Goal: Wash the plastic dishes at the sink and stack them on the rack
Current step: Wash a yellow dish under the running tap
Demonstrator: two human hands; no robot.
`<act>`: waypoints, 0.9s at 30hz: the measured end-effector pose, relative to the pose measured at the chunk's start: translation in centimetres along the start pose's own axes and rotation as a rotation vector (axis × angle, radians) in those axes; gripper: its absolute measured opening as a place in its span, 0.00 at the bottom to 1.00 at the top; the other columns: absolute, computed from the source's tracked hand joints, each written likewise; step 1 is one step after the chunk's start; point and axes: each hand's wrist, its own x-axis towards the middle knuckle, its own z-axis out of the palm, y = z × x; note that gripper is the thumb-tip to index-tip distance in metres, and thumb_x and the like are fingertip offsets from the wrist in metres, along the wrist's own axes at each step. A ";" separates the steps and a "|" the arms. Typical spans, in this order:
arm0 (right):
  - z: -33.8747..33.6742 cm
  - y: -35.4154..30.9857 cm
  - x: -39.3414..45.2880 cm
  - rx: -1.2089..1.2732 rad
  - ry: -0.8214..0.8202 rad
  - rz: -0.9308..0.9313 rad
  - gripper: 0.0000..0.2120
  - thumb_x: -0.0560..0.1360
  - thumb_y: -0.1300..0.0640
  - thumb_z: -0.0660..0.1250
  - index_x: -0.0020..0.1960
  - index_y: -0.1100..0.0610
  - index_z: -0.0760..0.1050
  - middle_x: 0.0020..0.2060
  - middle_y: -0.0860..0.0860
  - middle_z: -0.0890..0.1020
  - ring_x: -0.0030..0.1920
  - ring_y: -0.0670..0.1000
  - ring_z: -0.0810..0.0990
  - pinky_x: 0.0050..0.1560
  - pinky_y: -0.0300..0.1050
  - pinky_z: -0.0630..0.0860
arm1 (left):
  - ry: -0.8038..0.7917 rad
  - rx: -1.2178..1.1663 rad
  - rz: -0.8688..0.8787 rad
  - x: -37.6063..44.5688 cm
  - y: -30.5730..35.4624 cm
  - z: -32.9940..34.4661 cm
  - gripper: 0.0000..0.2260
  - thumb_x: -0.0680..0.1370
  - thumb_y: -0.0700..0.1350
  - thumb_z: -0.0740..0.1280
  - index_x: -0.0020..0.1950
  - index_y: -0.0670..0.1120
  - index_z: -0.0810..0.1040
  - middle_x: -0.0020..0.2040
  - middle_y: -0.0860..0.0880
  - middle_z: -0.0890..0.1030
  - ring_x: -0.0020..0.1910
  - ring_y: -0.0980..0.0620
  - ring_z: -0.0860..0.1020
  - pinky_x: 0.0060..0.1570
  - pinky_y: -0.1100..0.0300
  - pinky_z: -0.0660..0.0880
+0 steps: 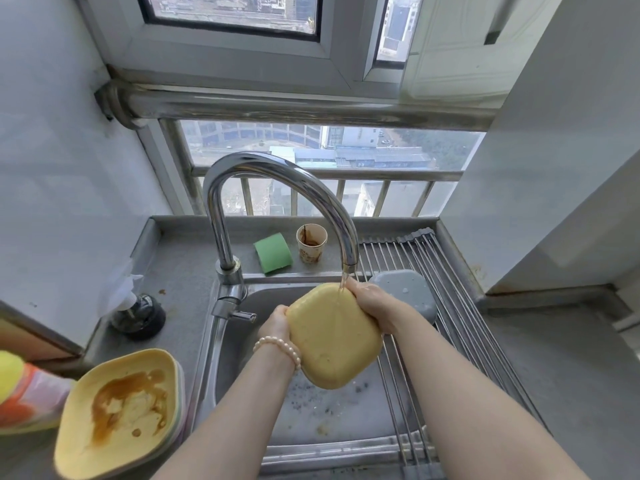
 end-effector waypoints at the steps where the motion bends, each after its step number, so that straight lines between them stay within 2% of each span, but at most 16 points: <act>1: 0.2 -0.1 0.0 -0.029 0.021 -0.014 0.25 0.81 0.41 0.54 0.65 0.58 0.73 0.58 0.58 0.78 0.56 0.57 0.78 0.58 0.52 0.75 | 0.017 0.004 0.008 -0.1 0.1 -0.1 0.13 0.71 0.41 0.66 0.27 0.46 0.67 0.23 0.50 0.69 0.26 0.49 0.67 0.32 0.58 0.67; 2: 0.5 -0.1 -0.1 -0.125 0.071 -0.033 0.23 0.82 0.45 0.53 0.66 0.60 0.72 0.60 0.60 0.78 0.59 0.58 0.76 0.61 0.50 0.72 | 0.027 -0.001 0.016 0.0 0.2 -0.2 0.12 0.72 0.41 0.66 0.29 0.45 0.68 0.23 0.50 0.70 0.26 0.49 0.68 0.32 0.58 0.68; 4: 1.8 -0.1 -0.5 -0.288 0.307 -0.099 0.21 0.83 0.50 0.51 0.65 0.63 0.73 0.62 0.60 0.77 0.61 0.59 0.75 0.58 0.46 0.69 | 0.047 -0.037 0.026 0.3 0.6 -0.4 0.09 0.73 0.41 0.64 0.33 0.44 0.71 0.24 0.49 0.72 0.28 0.49 0.69 0.31 0.59 0.68; 6: 3.4 0.2 -1.4 -0.236 0.510 -0.180 0.21 0.82 0.48 0.51 0.61 0.60 0.75 0.60 0.58 0.77 0.58 0.58 0.75 0.54 0.47 0.68 | 0.087 -0.063 0.065 0.7 0.6 -0.4 0.07 0.75 0.42 0.63 0.37 0.43 0.72 0.31 0.48 0.74 0.30 0.49 0.71 0.32 0.58 0.70; 7: 4.3 0.4 -1.7 -0.212 0.597 -0.209 0.20 0.81 0.47 0.52 0.62 0.58 0.74 0.61 0.57 0.75 0.57 0.58 0.75 0.53 0.47 0.68 | 0.078 -0.086 0.091 1.1 0.4 -0.3 0.08 0.75 0.45 0.61 0.38 0.42 0.73 0.36 0.47 0.76 0.33 0.47 0.74 0.35 0.57 0.73; 9: 6.0 1.0 -2.4 -0.113 0.671 -0.243 0.22 0.79 0.44 0.56 0.69 0.53 0.67 0.63 0.55 0.70 0.58 0.57 0.75 0.50 0.46 0.69 | 0.023 -0.075 0.133 6.7 -1.3 -0.2 0.19 0.71 0.54 0.54 0.49 0.43 0.75 0.48 0.44 0.78 0.48 0.43 0.80 0.50 0.48 0.78; 11: 7.2 1.7 -2.7 0.005 0.699 -0.281 0.26 0.77 0.42 0.61 0.72 0.50 0.62 0.62 0.53 0.70 0.58 0.55 0.75 0.47 0.43 0.67 | 0.010 -0.091 0.111 10.5 -2.2 -0.3 0.28 0.69 0.57 0.51 0.59 0.42 0.75 0.56 0.42 0.79 0.56 0.41 0.79 0.55 0.43 0.77; 12: 7.2 2.0 -2.6 0.059 0.707 -0.289 0.26 0.77 0.41 0.62 0.70 0.50 0.63 0.60 0.52 0.72 0.56 0.54 0.75 0.47 0.43 0.67 | 0.033 -0.094 0.114 9.1 -1.8 -0.2 0.26 0.71 0.55 0.53 0.59 0.41 0.76 0.55 0.42 0.80 0.54 0.42 0.80 0.56 0.45 0.77; 14: 6.5 2.2 -1.7 0.173 0.677 -0.288 0.20 0.78 0.42 0.61 0.64 0.53 0.68 0.53 0.51 0.76 0.49 0.52 0.76 0.47 0.43 0.69 | 0.120 -0.068 0.107 2.6 -0.5 0.0 0.13 0.77 0.49 0.59 0.49 0.40 0.77 0.48 0.44 0.80 0.46 0.45 0.79 0.54 0.51 0.76; 15: 5.9 2.3 -1.3 0.227 0.646 -0.280 0.17 0.79 0.43 0.59 0.60 0.55 0.69 0.49 0.51 0.77 0.47 0.51 0.76 0.46 0.44 0.69 | 0.116 -0.015 0.147 0.9 -0.2 0.1 0.13 0.78 0.49 0.61 0.48 0.39 0.76 0.47 0.44 0.79 0.46 0.44 0.78 0.54 0.52 0.75; 17: 4.7 2.2 -0.5 0.290 0.604 -0.272 0.14 0.81 0.47 0.58 0.55 0.58 0.71 0.45 0.52 0.78 0.45 0.52 0.75 0.46 0.44 0.69 | 0.095 0.238 0.317 -0.3 -0.3 0.1 0.20 0.79 0.56 0.63 0.54 0.39 0.74 0.50 0.43 0.77 0.49 0.44 0.76 0.54 0.53 0.73; 19: 3.8 2.1 0.4 0.232 0.574 -0.284 0.11 0.82 0.53 0.56 0.49 0.58 0.73 0.42 0.53 0.78 0.45 0.53 0.75 0.45 0.44 0.69 | -0.002 0.595 0.520 -1.5 -0.2 -0.2 0.24 0.74 0.58 0.69 0.57 0.41 0.70 0.52 0.44 0.75 0.49 0.47 0.74 0.49 0.57 0.70; 22: 3.3 2.0 1.2 0.183 0.445 -0.357 0.11 0.82 0.59 0.55 0.46 0.59 0.75 0.39 0.51 0.78 0.45 0.52 0.76 0.46 0.44 0.72 | -0.119 0.916 0.587 -1.4 0.9 -0.8 0.39 0.66 0.60 0.76 0.69 0.48 0.63 0.58 0.48 0.72 0.56 0.46 0.74 0.56 0.55 0.72; 23: 3.2 1.9 1.1 0.210 0.393 -0.365 0.11 0.82 0.60 0.56 0.47 0.59 0.75 0.39 0.51 0.78 0.46 0.51 0.76 0.46 0.41 0.73 | -0.122 0.928 0.607 -1.2 1.3 -0.8 0.40 0.64 0.60 0.77 0.70 0.49 0.65 0.60 0.50 0.73 0.58 0.46 0.75 0.59 0.54 0.72; 25: 3.1 1.5 0.9 0.219 0.343 -0.350 0.12 0.82 0.59 0.55 0.47 0.58 0.76 0.38 0.49 0.78 0.44 0.50 0.76 0.43 0.37 0.72 | -0.105 0.797 0.587 -0.8 1.8 -0.7 0.29 0.65 0.60 0.77 0.60 0.48 0.74 0.57 0.50 0.78 0.52 0.47 0.78 0.55 0.52 0.75; 27: 3.3 1.1 0.4 0.064 0.389 -0.307 0.15 0.83 0.54 0.54 0.44 0.58 0.76 0.37 0.50 0.79 0.43 0.51 0.76 0.42 0.43 0.71 | -0.065 0.591 0.514 -0.8 1.8 -0.7 0.21 0.68 0.60 0.74 0.50 0.45 0.79 0.50 0.46 0.82 0.44 0.49 0.78 0.48 0.54 0.75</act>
